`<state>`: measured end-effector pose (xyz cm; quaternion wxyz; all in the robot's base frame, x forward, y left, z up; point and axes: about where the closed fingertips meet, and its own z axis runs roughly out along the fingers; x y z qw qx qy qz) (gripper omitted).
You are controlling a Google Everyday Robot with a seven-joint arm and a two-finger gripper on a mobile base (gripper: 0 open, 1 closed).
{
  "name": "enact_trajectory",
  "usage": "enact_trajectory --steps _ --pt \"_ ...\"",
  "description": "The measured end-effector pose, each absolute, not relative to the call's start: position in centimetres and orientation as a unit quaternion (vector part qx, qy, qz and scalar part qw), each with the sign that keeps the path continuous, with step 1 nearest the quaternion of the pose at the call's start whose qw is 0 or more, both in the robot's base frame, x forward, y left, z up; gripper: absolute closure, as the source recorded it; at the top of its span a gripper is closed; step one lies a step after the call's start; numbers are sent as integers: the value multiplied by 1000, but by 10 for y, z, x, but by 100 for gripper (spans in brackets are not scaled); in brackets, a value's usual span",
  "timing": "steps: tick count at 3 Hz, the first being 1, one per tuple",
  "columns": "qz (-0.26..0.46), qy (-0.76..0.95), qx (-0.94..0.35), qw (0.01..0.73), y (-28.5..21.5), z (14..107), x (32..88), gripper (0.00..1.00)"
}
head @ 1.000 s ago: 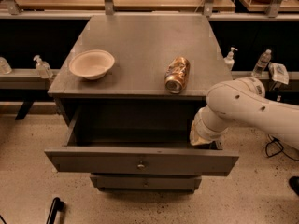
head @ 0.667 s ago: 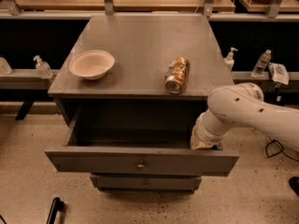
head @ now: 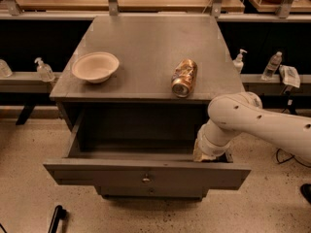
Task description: Open top drawer
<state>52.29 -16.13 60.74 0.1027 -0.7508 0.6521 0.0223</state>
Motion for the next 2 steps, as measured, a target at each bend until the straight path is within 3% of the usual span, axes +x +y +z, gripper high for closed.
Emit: enact_trajectory --steps 2 --pt "-29 637 -766 79 -150 649 478 100"
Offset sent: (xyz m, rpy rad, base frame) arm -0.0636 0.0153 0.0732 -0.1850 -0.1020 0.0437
